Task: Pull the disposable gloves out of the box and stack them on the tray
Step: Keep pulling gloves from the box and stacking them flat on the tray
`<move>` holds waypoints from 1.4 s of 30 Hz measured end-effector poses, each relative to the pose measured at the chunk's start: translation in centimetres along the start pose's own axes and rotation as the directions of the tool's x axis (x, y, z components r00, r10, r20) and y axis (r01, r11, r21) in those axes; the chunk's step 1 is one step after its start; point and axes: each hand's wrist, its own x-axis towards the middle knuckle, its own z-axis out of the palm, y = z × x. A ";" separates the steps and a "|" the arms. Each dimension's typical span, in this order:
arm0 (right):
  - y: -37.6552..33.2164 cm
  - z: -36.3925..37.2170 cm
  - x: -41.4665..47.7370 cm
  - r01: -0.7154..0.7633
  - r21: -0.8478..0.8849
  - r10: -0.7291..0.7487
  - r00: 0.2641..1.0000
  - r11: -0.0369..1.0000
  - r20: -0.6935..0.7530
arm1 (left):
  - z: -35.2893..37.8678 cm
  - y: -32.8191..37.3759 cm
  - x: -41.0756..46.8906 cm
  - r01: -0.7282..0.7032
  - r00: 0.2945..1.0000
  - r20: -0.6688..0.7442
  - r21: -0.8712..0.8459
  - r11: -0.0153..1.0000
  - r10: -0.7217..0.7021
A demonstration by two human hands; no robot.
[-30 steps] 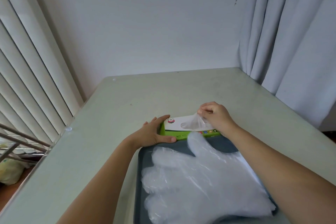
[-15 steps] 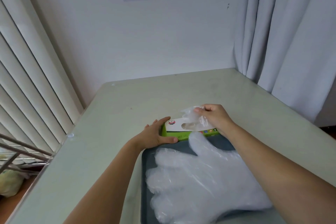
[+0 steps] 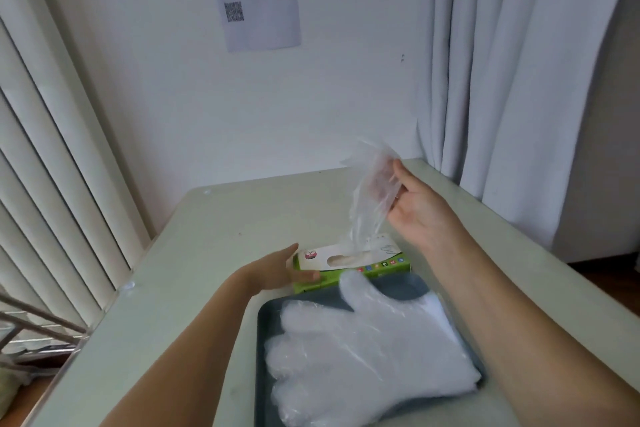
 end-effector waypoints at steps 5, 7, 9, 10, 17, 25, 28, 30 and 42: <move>-0.7 0.8 -3.6 -0.067 0.019 0.065 0.994 0.998 0.086 | -0.4 4.4 -4.7 -0.305 0.942 -0.206 -0.203 0.930 0.265; -0.4 0.9 -4.8 -0.051 -0.028 0.053 0.994 0.998 0.093 | -0.2 6.4 -6.4 -0.404 0.911 -0.197 -0.260 0.877 0.361; -0.1 0.8 -6.1 -0.021 -0.053 0.026 0.996 0.998 0.091 | 0.4 8.0 -7.9 -0.448 0.894 -0.164 -0.306 0.840 0.417; 0.1 0.7 -6.6 -0.007 -0.061 0.013 0.995 0.998 0.100 | 0.7 8.6 -8.3 -0.461 0.887 -0.153 -0.330 0.824 0.435; 1.0 0.7 -10.6 0.003 -0.067 0.007 0.988 0.998 0.157 | 3.6 11.2 -11.9 -0.501 0.865 -0.269 -0.472 0.725 0.423; 1.3 -0.6 -14.4 0.059 -0.161 -0.038 0.991 0.985 0.131 | 4.1 12.0 -15.4 -0.543 0.838 -0.319 -0.408 0.734 0.443; 1.2 -0.6 -15.5 0.098 -0.189 -0.074 0.988 0.977 0.133 | 4.4 12.2 -16.1 -0.566 0.823 -0.333 -0.412 0.715 0.460; 1.3 -0.5 -16.1 0.114 -0.178 -0.082 0.981 0.977 0.174 | 4.6 12.5 -16.5 -0.570 0.820 -0.351 -0.422 0.706 0.452; 0.7 -0.6 -18.2 0.114 -0.107 -0.083 0.963 0.988 0.256 | 6.3 12.4 -16.0 -0.495 0.868 -0.339 -0.520 0.696 0.364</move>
